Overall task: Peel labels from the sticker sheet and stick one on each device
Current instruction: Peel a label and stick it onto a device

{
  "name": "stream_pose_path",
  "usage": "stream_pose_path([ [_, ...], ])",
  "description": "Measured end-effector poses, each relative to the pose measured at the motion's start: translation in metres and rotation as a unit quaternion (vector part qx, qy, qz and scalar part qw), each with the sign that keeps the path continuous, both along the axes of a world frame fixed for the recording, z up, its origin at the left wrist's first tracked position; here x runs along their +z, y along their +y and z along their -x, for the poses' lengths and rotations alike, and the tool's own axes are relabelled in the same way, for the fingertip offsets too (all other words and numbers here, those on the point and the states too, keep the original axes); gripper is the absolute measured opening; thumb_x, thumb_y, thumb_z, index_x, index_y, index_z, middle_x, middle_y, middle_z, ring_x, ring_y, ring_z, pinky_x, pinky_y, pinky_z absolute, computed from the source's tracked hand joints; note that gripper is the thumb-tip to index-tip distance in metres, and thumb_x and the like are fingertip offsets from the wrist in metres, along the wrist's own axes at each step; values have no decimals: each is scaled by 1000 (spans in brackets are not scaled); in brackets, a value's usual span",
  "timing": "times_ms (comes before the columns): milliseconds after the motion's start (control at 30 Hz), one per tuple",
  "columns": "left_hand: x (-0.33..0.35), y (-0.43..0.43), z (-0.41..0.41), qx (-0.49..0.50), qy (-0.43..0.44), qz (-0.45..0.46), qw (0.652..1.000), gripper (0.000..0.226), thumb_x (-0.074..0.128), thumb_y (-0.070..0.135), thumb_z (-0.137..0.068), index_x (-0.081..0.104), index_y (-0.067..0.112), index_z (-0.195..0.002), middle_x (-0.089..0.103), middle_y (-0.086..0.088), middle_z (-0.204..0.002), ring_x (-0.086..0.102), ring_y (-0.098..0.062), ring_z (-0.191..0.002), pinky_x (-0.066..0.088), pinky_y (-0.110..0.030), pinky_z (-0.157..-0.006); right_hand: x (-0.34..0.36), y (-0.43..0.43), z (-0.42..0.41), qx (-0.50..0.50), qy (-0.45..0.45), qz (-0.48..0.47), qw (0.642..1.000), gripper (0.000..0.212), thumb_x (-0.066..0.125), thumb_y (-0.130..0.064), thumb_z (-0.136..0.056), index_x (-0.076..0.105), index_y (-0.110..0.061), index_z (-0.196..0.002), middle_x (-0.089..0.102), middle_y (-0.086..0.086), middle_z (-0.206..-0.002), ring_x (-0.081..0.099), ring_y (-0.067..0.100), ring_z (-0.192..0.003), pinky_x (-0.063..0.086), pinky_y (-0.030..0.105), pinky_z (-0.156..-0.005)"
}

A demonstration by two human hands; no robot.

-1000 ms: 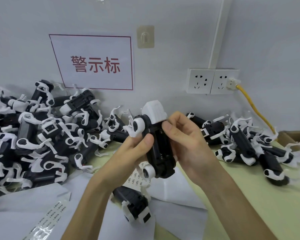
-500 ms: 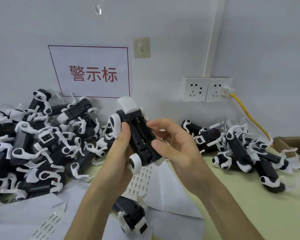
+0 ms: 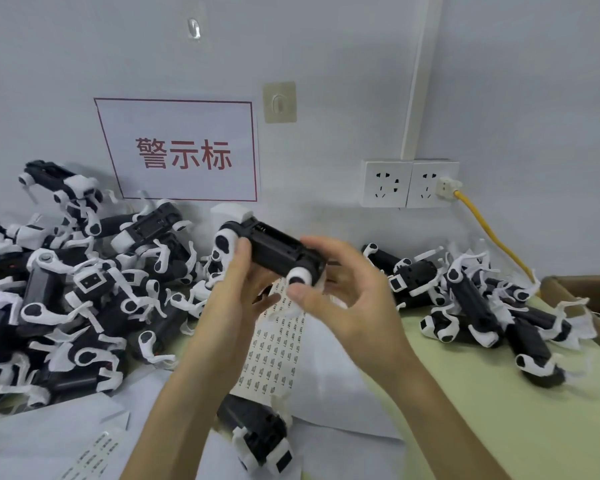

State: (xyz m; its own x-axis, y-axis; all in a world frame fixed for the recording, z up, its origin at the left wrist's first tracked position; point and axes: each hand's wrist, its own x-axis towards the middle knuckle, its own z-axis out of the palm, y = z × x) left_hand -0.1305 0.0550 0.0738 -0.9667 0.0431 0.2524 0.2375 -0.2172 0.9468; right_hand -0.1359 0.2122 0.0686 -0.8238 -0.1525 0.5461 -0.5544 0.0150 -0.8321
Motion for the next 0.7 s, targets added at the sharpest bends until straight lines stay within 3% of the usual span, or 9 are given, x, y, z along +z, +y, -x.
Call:
stream_pose_path([
  [100,0,-10,1,-18,-41,68,997,55,47,64,-89,70,29,-125,73,9,-125,66,-12,-120,47,-39,-97,5,14,6,-41,14,48,998,41,80,-28,-79,69,-29,-119,73,-6,-113,70,18,-106,57,37,-91],
  [167,-3,-14,3,73,-54,37,995,48,60,58,-81,73,21,-109,78,5,-108,71,-19,-109,51,-35,-89,8,25,10,-76,22,60,995,38,77,-28,-81,69,-27,-118,74,-3,-112,70,16,-107,58,32,-89],
  [267,-3,-23,3,219,58,80,971,40,80,56,-71,71,27,-98,76,10,-99,70,-13,-101,51,-29,-88,11,43,15,-108,18,14,994,38,76,-32,-79,70,-28,-117,74,-6,-111,68,12,-109,55,27,-90],
  [333,2,-27,1,163,143,203,955,53,82,59,-71,65,38,-116,70,20,-119,63,-1,-116,45,-26,-95,13,54,15,-78,-1,-40,996,38,75,-33,-79,71,-31,-116,74,-6,-110,67,11,-109,54,28,-91],
  [433,5,-24,-4,37,151,354,922,76,79,62,-67,49,51,-135,55,31,-137,50,9,-130,41,-16,-99,15,54,12,28,-15,-105,994,37,76,-29,-79,71,-30,-116,74,-5,-112,69,16,-108,55,33,-92],
  [533,-2,-16,-4,-35,99,354,929,72,86,47,-71,49,55,-132,69,20,-119,68,-2,-110,59,-26,-85,14,40,7,79,5,-104,991,37,75,-29,-84,69,-31,-121,73,-8,-118,67,14,-115,55,32,-96],
  [600,-5,-17,0,-7,61,337,939,66,89,32,-77,53,52,-128,74,13,-106,73,-7,-95,64,-35,-70,10,32,9,70,-2,-88,994,34,68,-38,-90,67,-36,-124,71,-13,-123,65,10,-117,55,33,-96],
  [700,-9,-24,8,45,-2,299,953,48,90,28,-74,68,34,-115,76,-1,-98,75,-14,-82,63,-35,-64,-5,31,24,31,-95,-72,992,29,51,-52,-98,63,-42,-123,67,-18,-124,63,3,-118,50,26,-94],
])
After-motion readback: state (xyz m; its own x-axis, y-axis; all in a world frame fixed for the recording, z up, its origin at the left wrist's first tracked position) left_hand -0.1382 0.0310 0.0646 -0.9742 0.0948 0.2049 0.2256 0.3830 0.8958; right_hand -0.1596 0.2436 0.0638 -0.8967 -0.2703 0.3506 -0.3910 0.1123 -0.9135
